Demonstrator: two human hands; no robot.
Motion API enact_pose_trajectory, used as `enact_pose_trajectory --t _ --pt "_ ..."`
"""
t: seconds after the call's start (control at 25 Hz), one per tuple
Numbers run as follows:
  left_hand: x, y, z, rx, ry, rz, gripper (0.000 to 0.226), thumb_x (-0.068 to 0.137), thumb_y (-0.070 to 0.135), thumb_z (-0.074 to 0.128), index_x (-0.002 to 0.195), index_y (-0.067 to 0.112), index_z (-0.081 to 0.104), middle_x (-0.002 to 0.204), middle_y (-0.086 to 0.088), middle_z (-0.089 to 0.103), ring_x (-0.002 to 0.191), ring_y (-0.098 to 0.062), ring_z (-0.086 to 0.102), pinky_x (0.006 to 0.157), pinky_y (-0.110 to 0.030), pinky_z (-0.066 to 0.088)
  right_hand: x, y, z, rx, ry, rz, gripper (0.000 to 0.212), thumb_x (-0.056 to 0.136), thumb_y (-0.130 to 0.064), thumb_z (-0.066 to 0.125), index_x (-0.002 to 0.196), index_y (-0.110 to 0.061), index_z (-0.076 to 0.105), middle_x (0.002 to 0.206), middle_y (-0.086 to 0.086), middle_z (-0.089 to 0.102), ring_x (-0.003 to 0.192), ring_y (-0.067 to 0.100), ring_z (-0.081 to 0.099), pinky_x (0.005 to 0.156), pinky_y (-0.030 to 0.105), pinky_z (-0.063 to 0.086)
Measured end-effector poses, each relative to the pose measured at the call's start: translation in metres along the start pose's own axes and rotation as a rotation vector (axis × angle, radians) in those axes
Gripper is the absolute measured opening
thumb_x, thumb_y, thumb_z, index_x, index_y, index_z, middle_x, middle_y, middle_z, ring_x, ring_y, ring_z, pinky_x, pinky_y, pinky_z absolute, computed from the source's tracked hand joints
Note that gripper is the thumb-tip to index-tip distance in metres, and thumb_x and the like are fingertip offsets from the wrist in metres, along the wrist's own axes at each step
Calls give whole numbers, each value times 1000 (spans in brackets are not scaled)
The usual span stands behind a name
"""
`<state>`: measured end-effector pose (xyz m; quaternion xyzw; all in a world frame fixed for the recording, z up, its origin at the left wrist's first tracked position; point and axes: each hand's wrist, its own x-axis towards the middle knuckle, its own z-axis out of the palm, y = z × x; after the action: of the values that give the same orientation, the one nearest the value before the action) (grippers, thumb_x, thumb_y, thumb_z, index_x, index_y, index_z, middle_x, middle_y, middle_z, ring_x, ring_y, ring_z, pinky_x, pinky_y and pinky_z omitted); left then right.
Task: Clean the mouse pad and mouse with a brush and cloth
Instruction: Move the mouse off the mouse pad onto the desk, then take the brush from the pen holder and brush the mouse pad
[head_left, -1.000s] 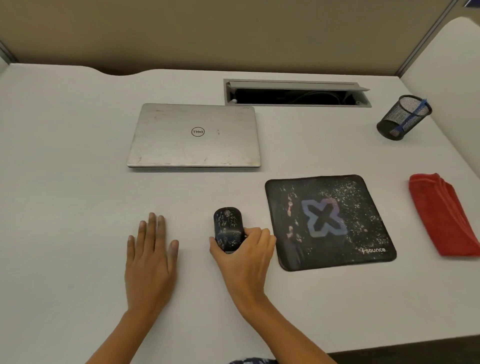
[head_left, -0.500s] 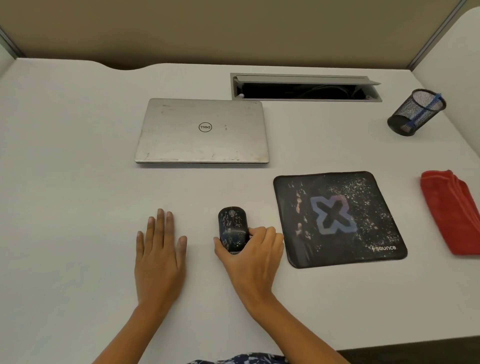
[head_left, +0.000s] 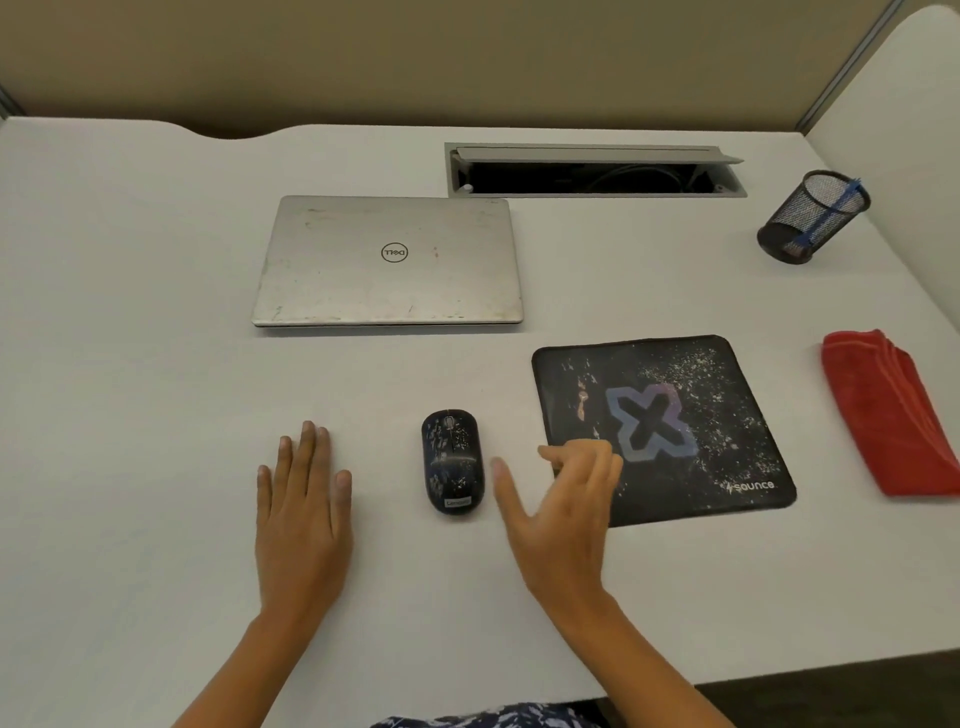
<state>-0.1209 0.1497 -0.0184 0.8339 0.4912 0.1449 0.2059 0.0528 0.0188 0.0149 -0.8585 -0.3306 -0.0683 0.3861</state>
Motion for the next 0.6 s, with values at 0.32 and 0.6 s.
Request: enact_pose_trajectory --t 0.32,0.6 --pt "-15 84 -3 -186 130 236 48 94 35 40 137 16 50 129 0 58 122 -19 45 104 -24 25 32 94 -88 57 117 80 35 87 -28 65 110 -7 49 110 10 50 98 17 47 77 18 47" --pt "-34 161 47 -412 -239 308 83 84 45 62 150 41 11 150 25 23 132 15 27 104 -3 22 47 176 -139 20 -53 180 56 81 -41 64 128 -18 43 127 3 50 111 13 46 83 9 40"
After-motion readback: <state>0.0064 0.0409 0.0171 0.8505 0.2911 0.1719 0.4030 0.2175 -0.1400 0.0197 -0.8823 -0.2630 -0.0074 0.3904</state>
